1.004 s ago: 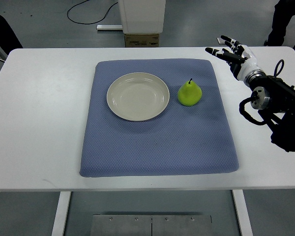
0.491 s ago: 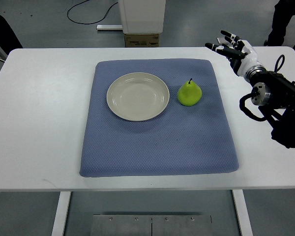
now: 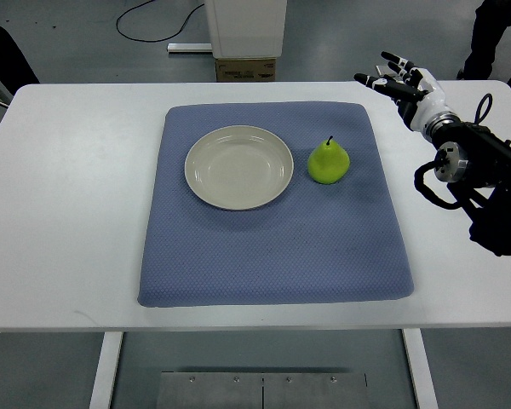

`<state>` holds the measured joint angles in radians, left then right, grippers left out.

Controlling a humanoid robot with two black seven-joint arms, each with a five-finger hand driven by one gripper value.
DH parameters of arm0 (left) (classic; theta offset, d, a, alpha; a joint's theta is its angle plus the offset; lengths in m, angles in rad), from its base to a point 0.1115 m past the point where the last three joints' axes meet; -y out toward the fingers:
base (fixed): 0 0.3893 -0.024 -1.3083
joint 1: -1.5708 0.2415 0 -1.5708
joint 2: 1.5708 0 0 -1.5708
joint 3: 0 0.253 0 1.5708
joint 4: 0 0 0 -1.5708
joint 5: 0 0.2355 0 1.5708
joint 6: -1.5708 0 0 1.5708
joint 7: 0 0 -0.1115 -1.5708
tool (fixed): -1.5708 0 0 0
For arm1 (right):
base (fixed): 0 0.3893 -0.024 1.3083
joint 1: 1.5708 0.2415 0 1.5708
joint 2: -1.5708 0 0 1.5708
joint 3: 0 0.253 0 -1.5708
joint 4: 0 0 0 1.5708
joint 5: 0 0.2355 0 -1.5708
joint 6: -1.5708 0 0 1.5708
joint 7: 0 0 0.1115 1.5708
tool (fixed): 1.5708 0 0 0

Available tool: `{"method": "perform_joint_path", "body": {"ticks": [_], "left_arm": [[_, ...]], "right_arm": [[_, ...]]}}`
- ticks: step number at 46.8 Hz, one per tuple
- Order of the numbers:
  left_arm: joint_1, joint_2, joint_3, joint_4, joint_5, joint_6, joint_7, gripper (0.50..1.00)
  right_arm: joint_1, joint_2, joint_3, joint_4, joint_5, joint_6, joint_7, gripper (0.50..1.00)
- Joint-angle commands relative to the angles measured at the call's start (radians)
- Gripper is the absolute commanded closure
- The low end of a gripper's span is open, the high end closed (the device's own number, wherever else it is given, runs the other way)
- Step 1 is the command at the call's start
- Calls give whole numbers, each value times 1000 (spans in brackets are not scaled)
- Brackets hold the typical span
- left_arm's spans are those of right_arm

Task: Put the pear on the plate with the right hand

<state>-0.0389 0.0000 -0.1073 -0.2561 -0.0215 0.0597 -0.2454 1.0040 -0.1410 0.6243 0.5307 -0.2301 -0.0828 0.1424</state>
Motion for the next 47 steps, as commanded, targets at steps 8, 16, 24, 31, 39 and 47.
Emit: {"method": "perform_joint_path", "body": {"ticks": [8,16,24,31,39,47], "left_arm": [[1,0,0,0,0,0,0,500],[1,0,0,0,0,0,0,500],[1,0,0,0,0,0,0,500],[1,0,0,0,0,0,0,500],[-1,0,0,0,0,0,0,500],[1,0,0,0,0,0,0,500]], "right_arm": [[12,-3,2,0,0,-2,0,500],[15,-3,2,-3,0,-2,2,500],[15,-2,3,-15,0,0,3,500],[15,0,3,-14,0,5,3,500],[15,0,-1,-11,0,29,5,500],[10,1,-5,-8,-2,77,48,500]]}}
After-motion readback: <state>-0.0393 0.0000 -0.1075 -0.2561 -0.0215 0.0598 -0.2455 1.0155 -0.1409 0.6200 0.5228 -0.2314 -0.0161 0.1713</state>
